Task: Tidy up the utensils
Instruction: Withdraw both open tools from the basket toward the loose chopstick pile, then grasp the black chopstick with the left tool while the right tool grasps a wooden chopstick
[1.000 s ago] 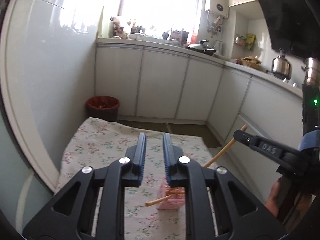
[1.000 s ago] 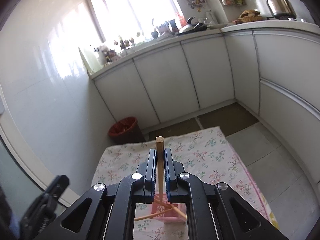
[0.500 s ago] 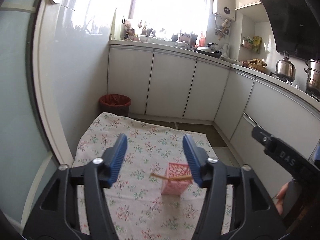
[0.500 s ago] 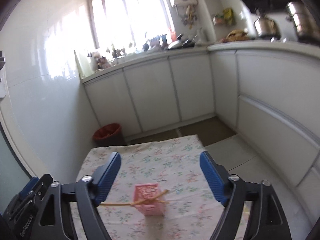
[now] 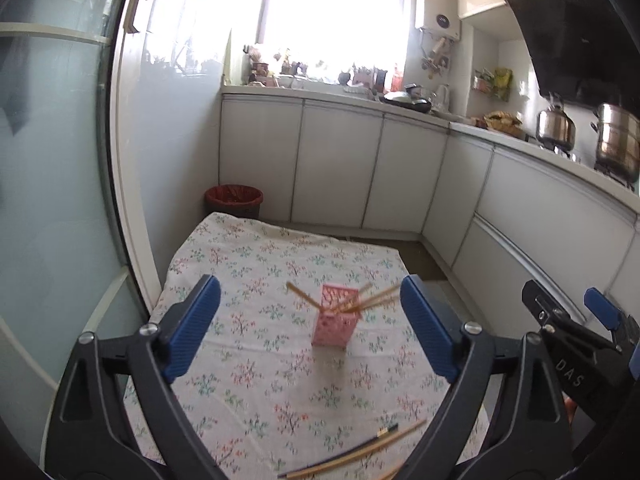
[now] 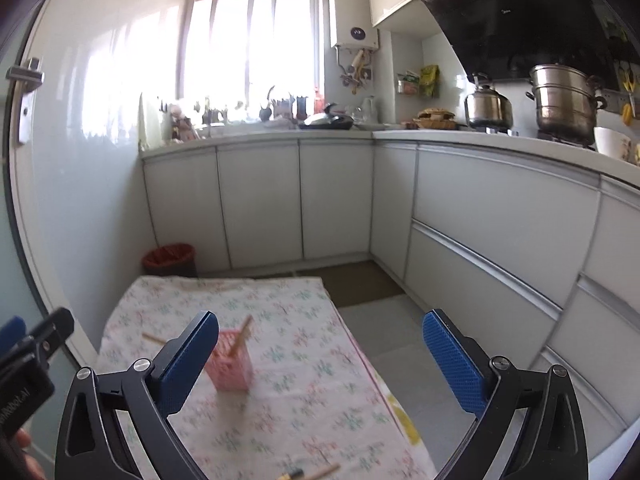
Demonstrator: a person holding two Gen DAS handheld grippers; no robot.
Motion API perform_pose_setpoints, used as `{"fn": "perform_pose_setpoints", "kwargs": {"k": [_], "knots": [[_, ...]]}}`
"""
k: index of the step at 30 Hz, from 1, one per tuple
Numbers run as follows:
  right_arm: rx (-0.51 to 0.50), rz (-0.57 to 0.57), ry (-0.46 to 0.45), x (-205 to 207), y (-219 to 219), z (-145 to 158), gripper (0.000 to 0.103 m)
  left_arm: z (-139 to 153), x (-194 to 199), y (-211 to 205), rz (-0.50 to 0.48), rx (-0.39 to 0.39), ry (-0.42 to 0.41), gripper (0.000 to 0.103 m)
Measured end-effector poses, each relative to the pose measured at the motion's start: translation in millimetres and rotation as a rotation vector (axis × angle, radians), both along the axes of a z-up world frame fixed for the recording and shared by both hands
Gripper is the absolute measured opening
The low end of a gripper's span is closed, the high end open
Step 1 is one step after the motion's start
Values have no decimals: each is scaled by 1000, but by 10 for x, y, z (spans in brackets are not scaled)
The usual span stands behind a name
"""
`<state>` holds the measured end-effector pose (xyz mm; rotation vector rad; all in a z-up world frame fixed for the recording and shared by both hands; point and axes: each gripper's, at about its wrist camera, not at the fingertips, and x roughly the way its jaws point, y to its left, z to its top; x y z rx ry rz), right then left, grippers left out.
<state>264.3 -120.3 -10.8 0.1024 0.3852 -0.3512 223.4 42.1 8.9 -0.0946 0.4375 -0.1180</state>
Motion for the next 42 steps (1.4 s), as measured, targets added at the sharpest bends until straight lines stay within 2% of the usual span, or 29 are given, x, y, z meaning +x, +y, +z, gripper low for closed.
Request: {"fn": "perform_pose_setpoints", "kwargs": {"k": [7,12,14,17,21,23,26,28,30,32,37,42], "knots": [[103,-33,91,-376,-255,-287,103,-147,-231,-179,-65,95,45,93],[155,-38,152,-673,-384,-606,103,-301,-299,-289,-110,142,94,99],[203,-24,203,-768,-446,-787,103,-401,-245,-371,-165,164,158,99],[316,-9,274,-916,-570,-1108,103,-672,-59,-579,-309,227,331,99],[452,5,357,-1029,-721,-1494,103,-1055,178,-850,-435,317,499,99],[466,11,394,-1041,-756,-1647,103,-1300,298,-999,-489,363,590,99],[455,8,438,-1030,-813,-1800,103,-1585,422,-1202,-526,423,662,99],[471,7,460,-1007,-875,-1886,103,-1764,561,-1305,-544,438,718,96],[495,-6,473,-991,-946,-1945,103,-1893,695,-1363,-548,423,776,86],[519,-15,480,-967,-1012,-1980,103,-2017,823,-1435,-548,412,832,81],[569,-23,492,-938,-1120,-2030,103,-2218,974,-1577,-546,439,891,78],[576,-17,500,-905,-1145,-2041,103,-2348,1014,-1648,-550,475,921,65]]}}
